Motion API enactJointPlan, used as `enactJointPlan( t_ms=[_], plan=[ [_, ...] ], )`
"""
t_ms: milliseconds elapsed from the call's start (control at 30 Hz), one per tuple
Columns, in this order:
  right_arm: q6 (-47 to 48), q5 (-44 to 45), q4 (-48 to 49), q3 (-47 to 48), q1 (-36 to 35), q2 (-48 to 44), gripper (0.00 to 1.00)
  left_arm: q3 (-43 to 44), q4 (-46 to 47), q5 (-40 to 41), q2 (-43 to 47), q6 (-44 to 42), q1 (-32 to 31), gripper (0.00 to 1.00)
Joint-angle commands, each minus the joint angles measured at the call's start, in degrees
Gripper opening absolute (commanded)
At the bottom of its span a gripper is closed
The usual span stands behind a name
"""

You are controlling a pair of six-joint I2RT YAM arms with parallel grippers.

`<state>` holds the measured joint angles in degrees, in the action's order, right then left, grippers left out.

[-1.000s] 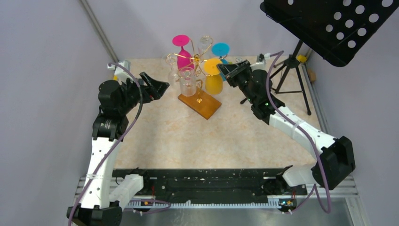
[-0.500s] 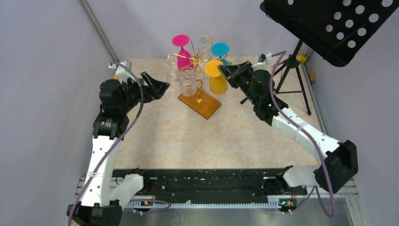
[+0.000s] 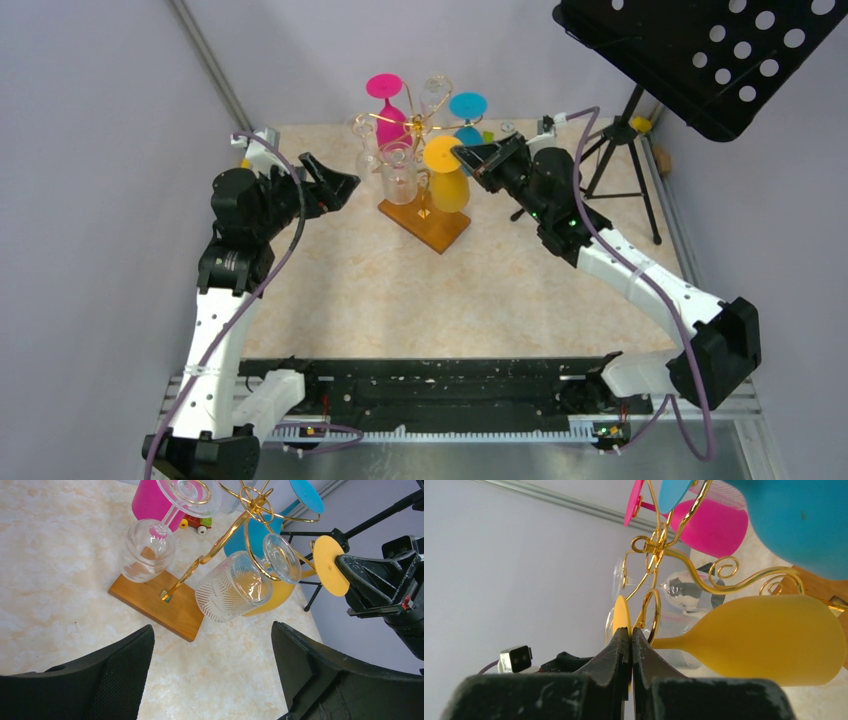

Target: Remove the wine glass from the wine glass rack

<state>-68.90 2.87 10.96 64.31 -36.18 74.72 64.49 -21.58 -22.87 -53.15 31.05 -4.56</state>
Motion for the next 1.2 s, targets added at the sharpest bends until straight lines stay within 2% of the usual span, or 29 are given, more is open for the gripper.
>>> enactJointPlan(
  t_ms=[0,533,900,1167],
  plan=[
    [-0.7,-1.8,1.6,4.1,-2.4,0.4,0.00,1.7,1.0,0.5,0.5,-0.9,-0.1,0.90],
    [3.7,5.3,4.2,9.9,-4.6,6.8,0.00,1.7,0.0,0.2,0.9,-0.6,-0.1,0.90],
    [6.6,13.8,4.9,12.4,-4.6,7.8,0.00,1.6,-0.6,-0.3,1.0,-0.9,-0.1,0.90],
    [8.5,18.8,-1.5,17.0,-4.6,8.2,0.00,2.1,-2.0,0.8,1.1,-2.6,-0.1,0.90]
  ],
)
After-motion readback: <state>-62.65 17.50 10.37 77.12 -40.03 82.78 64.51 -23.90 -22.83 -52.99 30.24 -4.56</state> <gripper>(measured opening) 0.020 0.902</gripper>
